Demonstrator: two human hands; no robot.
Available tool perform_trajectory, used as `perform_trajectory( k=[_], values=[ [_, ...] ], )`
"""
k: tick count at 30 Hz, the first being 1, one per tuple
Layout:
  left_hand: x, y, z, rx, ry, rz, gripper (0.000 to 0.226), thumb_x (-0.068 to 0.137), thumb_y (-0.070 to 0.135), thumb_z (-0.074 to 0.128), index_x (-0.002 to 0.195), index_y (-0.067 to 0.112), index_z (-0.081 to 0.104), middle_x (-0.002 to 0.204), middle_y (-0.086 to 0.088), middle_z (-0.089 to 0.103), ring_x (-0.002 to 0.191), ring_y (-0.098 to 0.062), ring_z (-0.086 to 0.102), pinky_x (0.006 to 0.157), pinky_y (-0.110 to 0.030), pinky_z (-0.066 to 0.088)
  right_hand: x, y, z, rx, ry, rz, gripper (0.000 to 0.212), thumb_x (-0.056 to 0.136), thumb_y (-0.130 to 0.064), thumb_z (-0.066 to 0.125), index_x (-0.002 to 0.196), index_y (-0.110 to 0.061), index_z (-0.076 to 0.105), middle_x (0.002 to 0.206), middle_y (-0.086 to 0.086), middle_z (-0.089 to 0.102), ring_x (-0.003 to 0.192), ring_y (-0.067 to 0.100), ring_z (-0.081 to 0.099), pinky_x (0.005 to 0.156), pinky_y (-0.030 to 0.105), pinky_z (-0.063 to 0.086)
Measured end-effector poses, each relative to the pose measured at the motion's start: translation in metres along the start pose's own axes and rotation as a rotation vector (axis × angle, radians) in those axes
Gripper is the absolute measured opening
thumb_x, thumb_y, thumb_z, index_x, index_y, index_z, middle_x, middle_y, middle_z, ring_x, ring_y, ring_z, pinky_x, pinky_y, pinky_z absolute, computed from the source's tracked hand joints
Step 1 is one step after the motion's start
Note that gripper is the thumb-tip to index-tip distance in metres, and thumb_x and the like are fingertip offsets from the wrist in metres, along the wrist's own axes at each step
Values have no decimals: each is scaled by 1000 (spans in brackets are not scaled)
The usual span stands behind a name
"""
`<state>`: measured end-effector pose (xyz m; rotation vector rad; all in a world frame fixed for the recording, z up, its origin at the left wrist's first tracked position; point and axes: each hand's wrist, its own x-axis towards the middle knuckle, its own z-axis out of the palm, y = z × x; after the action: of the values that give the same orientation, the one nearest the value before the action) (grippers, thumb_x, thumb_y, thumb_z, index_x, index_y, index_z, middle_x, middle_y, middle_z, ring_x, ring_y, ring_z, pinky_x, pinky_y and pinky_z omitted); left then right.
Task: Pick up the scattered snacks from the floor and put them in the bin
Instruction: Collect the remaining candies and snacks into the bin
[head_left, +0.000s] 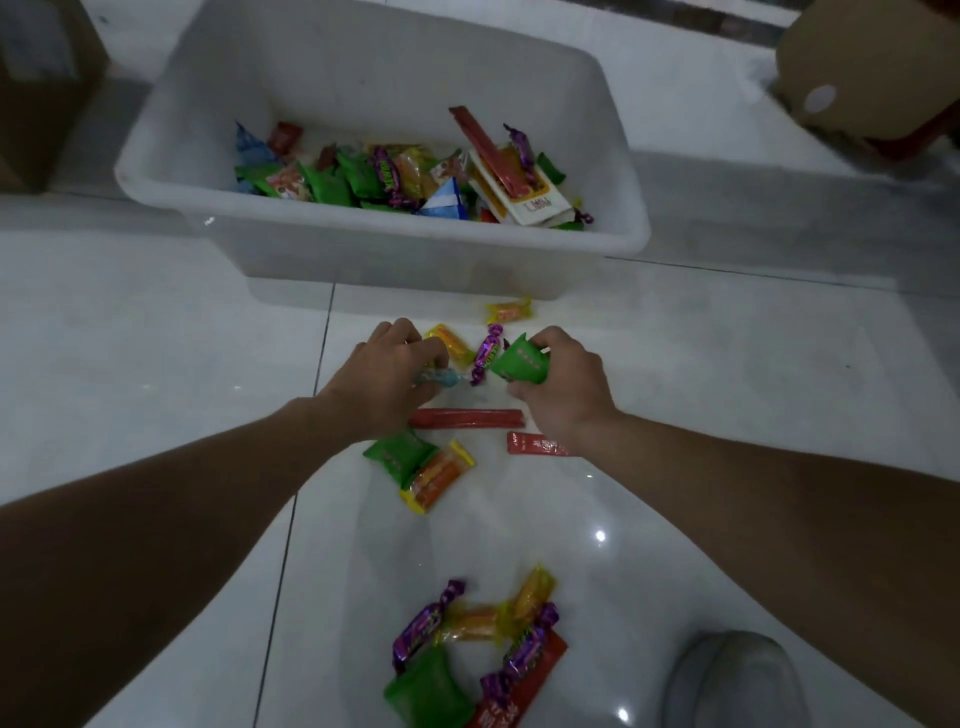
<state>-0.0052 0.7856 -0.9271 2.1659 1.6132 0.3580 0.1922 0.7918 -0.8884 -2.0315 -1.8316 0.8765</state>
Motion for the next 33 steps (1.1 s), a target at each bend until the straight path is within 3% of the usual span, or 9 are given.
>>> perform_trajectory(
  k=[4, 8, 16, 21, 26, 33],
  values=[
    [0, 10, -22, -71, 79, 27, 24, 86, 22, 68, 108, 16, 61, 100, -11, 50, 95, -28, 47, 82, -43, 46, -9, -18, -15, 73, 98, -72, 43, 81, -18, 74, 120, -15, 56, 111, 7, 63, 101, 24, 58, 74, 21, 37],
    [3, 25, -48, -142, 191, -11, 23, 87, 24, 66, 108, 16, 59, 97, -5, 45, 94, -24, 47, 78, -28, 37, -15, -42, -31, 142, 223, -110, 42, 81, -19, 75, 118, -13, 57, 111, 8, 65, 101, 24, 60, 79, 25, 44],
    [6, 40, -99, -255, 337, -151, 21, 91, 24, 62, 112, 20, 58, 107, -3, 45, 92, -17, 43, 80, -23, 33, -20, -86, -64, 290, 313, -158, 30, 81, -17, 74, 107, -15, 58, 87, -6, 56, 78, 13, 55, 63, 20, 40],
    [15, 34, -122, -352, 413, -166, 12, 90, 26, 63, 97, 30, 53, 114, -9, 56, 97, -23, 52, 81, -28, 39, -8, -106, -73, 315, 366, -155, 34, 79, -20, 77, 108, -15, 60, 94, -3, 60, 85, 14, 58, 72, 23, 44],
    [35, 23, -137, -445, 482, -233, 17, 88, 23, 66, 103, 24, 57, 116, -10, 56, 104, -26, 55, 94, -42, 48, 14, -117, -75, 323, 382, -131, 40, 77, -21, 79, 112, -15, 60, 101, -1, 63, 92, 16, 61, 83, 28, 50],
    [76, 5, -134, -434, 477, -233, 16, 91, 22, 63, 105, 19, 56, 110, -3, 55, 100, -20, 53, 88, -35, 47, 62, -121, -70, 363, 403, -87, 36, 77, -24, 80, 108, -17, 62, 103, 0, 66, 91, 17, 63, 82, 30, 52]
  ],
)
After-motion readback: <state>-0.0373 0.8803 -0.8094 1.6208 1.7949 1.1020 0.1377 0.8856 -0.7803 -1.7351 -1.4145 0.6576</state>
